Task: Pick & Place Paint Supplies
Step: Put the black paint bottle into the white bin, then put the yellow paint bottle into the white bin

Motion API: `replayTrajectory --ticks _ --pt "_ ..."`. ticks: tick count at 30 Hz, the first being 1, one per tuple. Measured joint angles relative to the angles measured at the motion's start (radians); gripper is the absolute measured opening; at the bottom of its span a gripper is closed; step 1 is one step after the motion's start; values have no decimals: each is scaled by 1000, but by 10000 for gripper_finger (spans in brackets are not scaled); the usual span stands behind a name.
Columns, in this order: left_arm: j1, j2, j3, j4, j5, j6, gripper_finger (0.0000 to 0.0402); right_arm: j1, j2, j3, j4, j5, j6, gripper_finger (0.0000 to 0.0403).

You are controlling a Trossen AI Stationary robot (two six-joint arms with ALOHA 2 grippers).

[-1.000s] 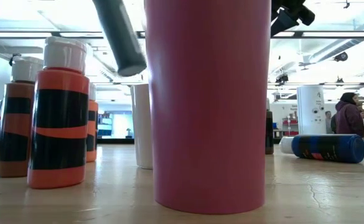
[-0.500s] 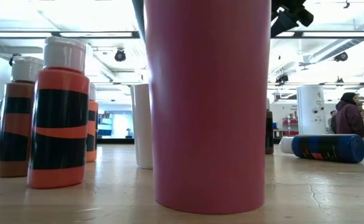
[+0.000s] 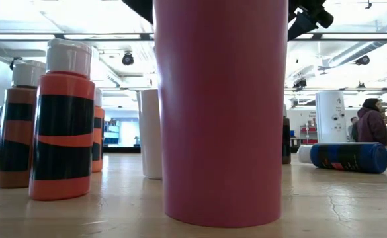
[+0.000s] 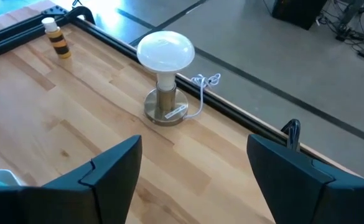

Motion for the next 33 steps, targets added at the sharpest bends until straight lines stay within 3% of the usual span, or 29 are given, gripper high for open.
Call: replayTrajectory --ticks 13,20,24,33 --pt "3 80 -1 1 -11 51 123 0 0 -8 0 0 -7 248" --pt "4 84 -2 2 -59 63 204 0 0 -35 0 0 -7 235" --pt "3 80 10 -7 -79 61 225 0 0 -60 0 0 7 240" --pt "3 -62 60 -134 -148 -13 225 0 0 -74 1 -43 13 266"
